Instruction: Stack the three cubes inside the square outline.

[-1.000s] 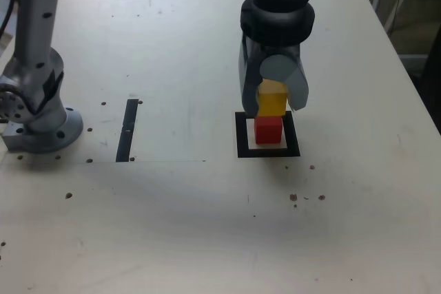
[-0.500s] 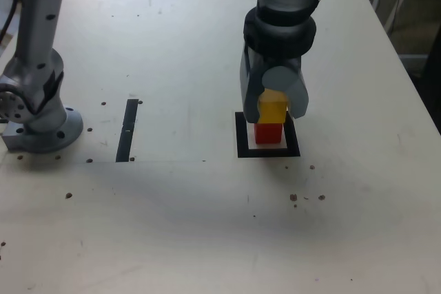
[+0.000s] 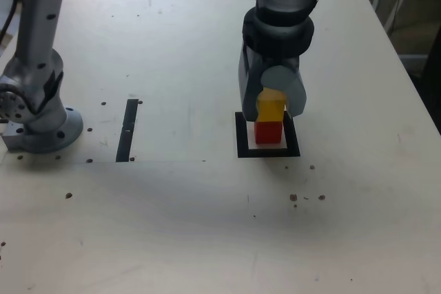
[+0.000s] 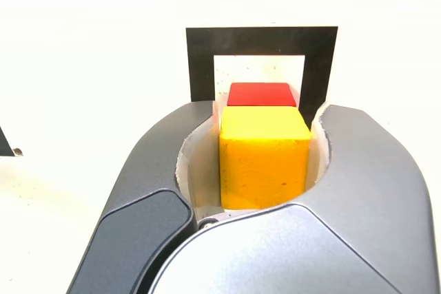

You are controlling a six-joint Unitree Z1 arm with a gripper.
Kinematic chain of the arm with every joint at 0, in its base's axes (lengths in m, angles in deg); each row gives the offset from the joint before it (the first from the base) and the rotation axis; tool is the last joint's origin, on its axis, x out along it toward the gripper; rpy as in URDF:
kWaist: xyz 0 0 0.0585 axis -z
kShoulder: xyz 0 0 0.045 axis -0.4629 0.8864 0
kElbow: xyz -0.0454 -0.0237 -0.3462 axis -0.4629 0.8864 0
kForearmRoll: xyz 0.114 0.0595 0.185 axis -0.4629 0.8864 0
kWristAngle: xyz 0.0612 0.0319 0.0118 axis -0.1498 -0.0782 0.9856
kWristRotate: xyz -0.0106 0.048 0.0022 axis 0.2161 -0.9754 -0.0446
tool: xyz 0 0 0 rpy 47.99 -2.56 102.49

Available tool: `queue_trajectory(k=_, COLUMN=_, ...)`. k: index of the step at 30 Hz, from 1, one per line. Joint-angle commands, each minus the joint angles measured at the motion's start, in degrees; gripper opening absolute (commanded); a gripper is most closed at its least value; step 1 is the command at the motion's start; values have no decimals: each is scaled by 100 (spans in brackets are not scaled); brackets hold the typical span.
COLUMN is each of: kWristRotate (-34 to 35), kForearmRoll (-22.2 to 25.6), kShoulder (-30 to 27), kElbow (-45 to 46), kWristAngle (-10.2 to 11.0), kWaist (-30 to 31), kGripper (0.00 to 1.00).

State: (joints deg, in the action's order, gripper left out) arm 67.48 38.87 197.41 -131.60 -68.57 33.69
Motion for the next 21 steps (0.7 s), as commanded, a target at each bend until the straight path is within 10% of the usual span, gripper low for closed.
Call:
queue_trajectory(k=1, kWristRotate=-8, kForearmRoll=-10, kShoulder=23, kElbow=6, kWristAngle=9, kWaist=-5, kGripper=38)
queue_trajectory(k=21, kWristRotate=-43, kForearmRoll=-188, kShoulder=40, kElbow=100, kWristAngle=-25, kWaist=-5, kGripper=65)
